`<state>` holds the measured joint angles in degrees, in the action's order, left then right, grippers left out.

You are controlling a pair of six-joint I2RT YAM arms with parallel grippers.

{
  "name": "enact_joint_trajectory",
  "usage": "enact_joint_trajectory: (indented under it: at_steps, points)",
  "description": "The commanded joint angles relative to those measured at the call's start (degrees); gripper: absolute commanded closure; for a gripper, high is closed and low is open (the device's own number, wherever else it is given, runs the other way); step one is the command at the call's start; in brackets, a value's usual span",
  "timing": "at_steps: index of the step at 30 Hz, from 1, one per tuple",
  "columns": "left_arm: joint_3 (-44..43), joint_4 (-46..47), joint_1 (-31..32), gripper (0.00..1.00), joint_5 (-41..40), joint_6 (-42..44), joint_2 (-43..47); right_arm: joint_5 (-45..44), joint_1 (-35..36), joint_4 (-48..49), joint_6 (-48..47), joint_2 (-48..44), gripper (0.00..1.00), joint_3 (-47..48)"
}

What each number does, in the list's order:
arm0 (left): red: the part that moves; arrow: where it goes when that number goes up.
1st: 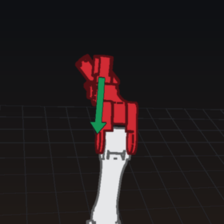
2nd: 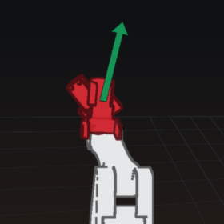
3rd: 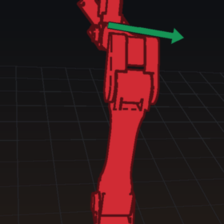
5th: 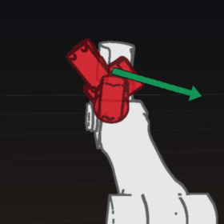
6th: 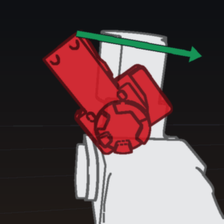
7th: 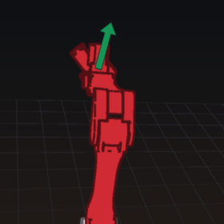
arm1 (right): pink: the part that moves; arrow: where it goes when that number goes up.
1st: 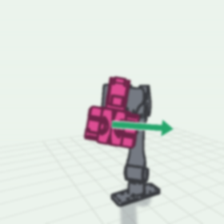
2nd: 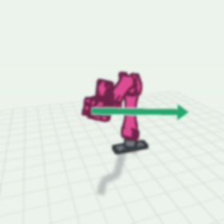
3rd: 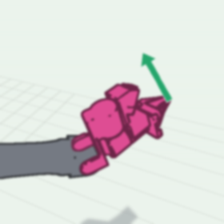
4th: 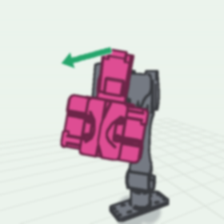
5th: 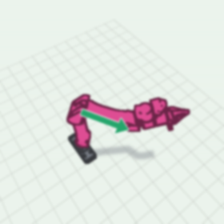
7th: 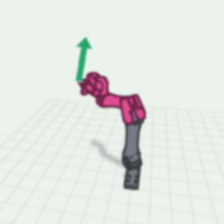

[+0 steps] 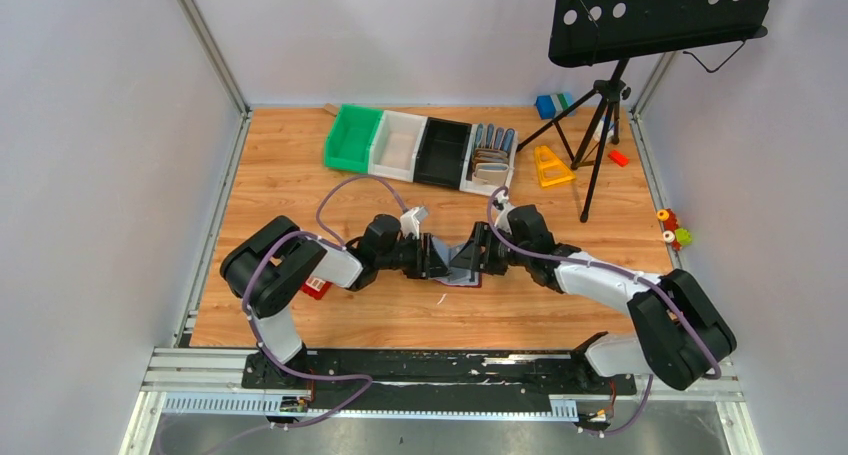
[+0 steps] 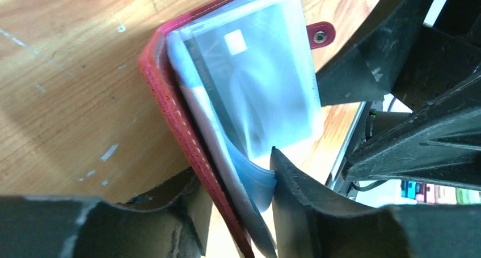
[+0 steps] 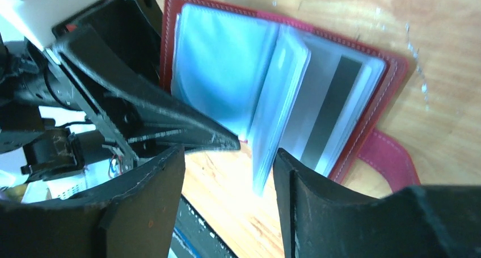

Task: Take the credit cards out of the card holder
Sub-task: Open the card holder at the center of the board.

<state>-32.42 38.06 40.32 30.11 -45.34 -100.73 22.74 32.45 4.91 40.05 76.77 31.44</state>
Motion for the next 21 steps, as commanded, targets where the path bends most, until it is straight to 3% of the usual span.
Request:
enact_joint_trajectory:
  at_steps: [1,7,14,17,21]
  points:
    - [2.10,-1.53,-0.54,0.58,-1.14,-0.51,-2.01,6.65,-0.81,6.04,2.66,1.05,0.43,-1.54]
    - [3.43,-0.81,-1.17,0.74,-1.15,-0.99,-1.84,6.83,-1.48,8.86,3.86,1.67,0.44,-3.05]
    - [4.37,1.55,-1.38,0.78,0.19,-2.02,-1.70,5.79,-2.54,9.20,2.67,3.90,0.66,-3.94]
    - [4.30,0.25,-1.45,0.69,-0.32,-1.27,-0.77,5.44,-2.65,9.20,1.73,5.89,0.73,-3.79]
    - [3.02,-10.06,-1.83,0.44,-4.49,3.19,2.52,4.60,-2.78,8.00,0.37,7.15,0.83,-3.61]
